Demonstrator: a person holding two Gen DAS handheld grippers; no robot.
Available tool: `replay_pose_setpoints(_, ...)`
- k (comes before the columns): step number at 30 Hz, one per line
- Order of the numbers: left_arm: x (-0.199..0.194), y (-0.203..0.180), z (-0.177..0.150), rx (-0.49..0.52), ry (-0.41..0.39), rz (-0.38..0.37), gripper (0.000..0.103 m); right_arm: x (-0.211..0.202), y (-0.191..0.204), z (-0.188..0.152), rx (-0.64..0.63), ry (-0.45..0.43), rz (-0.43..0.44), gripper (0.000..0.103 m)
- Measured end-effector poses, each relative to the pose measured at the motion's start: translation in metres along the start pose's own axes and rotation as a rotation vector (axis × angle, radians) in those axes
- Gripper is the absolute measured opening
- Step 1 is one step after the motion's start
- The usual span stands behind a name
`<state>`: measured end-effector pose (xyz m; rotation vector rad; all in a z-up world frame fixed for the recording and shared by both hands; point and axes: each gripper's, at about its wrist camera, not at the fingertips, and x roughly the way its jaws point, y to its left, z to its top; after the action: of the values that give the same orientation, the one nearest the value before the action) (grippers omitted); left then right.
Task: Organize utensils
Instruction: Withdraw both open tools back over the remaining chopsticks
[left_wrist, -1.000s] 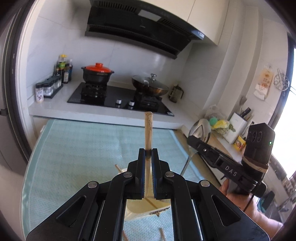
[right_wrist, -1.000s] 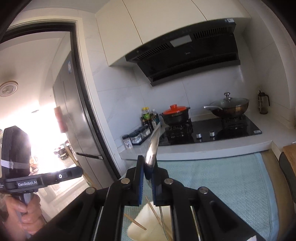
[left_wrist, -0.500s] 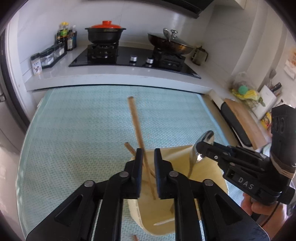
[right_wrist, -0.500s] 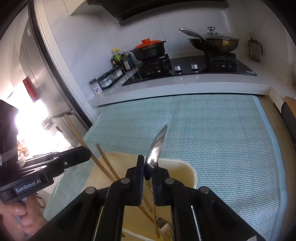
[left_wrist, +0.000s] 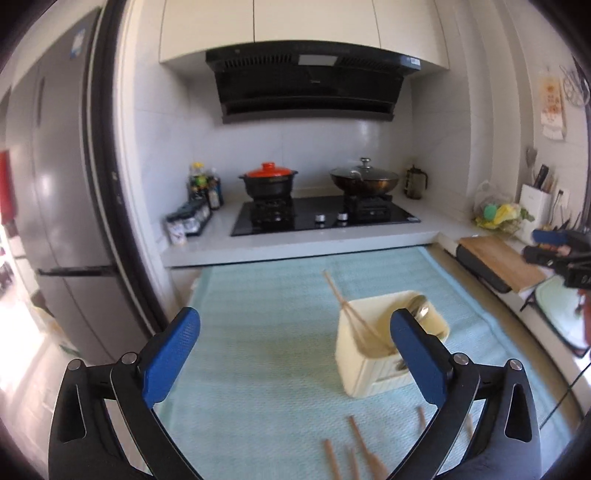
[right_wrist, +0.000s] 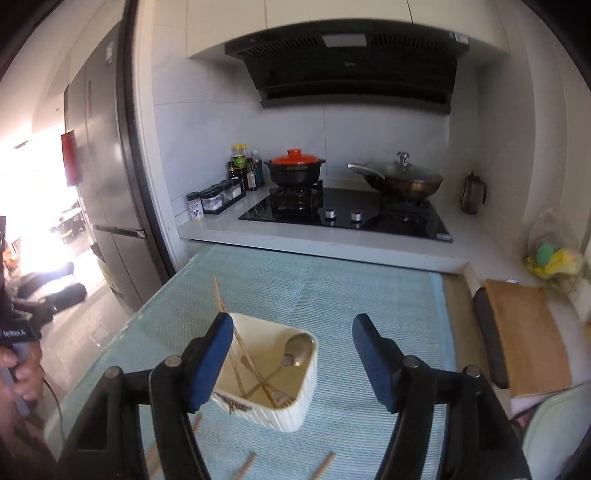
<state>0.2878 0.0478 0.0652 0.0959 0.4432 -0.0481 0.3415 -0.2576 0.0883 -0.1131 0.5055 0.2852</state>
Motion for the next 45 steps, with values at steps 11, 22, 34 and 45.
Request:
replay_pose_setpoints(11,-0.062,-0.002,-0.155,-0.141,0.21,0.103,0.103,-0.128,0.029,-0.154,-0.009,0.045,-0.188,0.086)
replay_pose_setpoints(22,-0.077,-0.025,-0.209,-0.173,0.189,0.097,0.102,-0.128,0.079,-0.283,0.131,0.029,-0.153,0.086)
replay_pose_setpoints(34,-0.062,-0.033,-0.231,-0.177,0.298,0.002,0.102,-0.128,0.079,-0.284,0.08,-0.039,-0.176,0.086)
replay_pose_setpoints(45,-0.035,-0.025,-0.239,-0.207,0.349,-0.011,0.102,-0.111,0.074,-0.292,0.089,0.056,-0.163,0.086)
